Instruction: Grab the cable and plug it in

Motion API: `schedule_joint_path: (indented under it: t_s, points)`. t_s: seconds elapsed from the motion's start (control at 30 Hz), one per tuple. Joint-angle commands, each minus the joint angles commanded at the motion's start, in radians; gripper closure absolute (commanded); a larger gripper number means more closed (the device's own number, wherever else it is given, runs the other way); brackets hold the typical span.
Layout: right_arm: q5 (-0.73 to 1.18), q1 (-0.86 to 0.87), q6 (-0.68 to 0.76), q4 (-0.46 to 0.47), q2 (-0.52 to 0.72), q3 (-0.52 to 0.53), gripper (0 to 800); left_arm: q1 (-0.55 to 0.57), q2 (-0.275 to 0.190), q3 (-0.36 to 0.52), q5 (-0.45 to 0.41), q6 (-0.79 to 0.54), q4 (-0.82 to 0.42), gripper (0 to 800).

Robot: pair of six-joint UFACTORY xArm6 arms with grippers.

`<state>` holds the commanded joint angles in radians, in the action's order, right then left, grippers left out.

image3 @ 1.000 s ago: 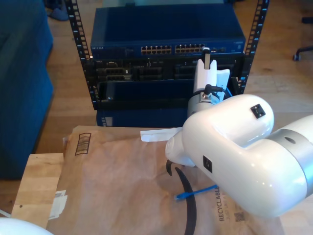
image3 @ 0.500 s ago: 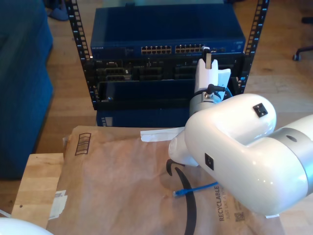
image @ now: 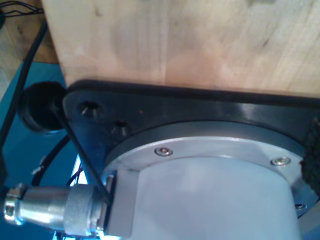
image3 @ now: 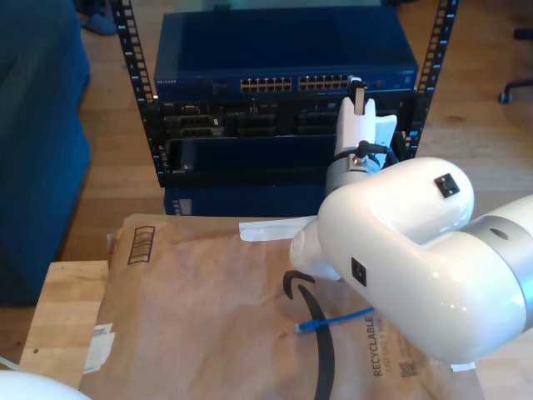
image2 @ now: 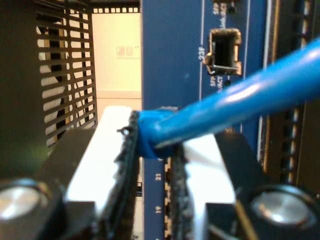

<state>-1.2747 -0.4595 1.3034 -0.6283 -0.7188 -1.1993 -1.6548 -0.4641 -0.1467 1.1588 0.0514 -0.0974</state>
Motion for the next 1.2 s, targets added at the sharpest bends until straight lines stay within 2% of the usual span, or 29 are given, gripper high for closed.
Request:
schedule_joint_path:
  t_s: [0.47, 1.2]
  points:
    - [-0.002, -0.003, 0.048, 0.043, 0.003, 0.011, 800, 0.0, 0.0, 0.002, 0.0, 0.0, 0.0, 0]
    - [-0.002, 0.003, 0.048, 0.043, -0.021, -0.012, 800, 0.0, 0.0, 0.002, 0.0, 0.0, 0.0, 0]
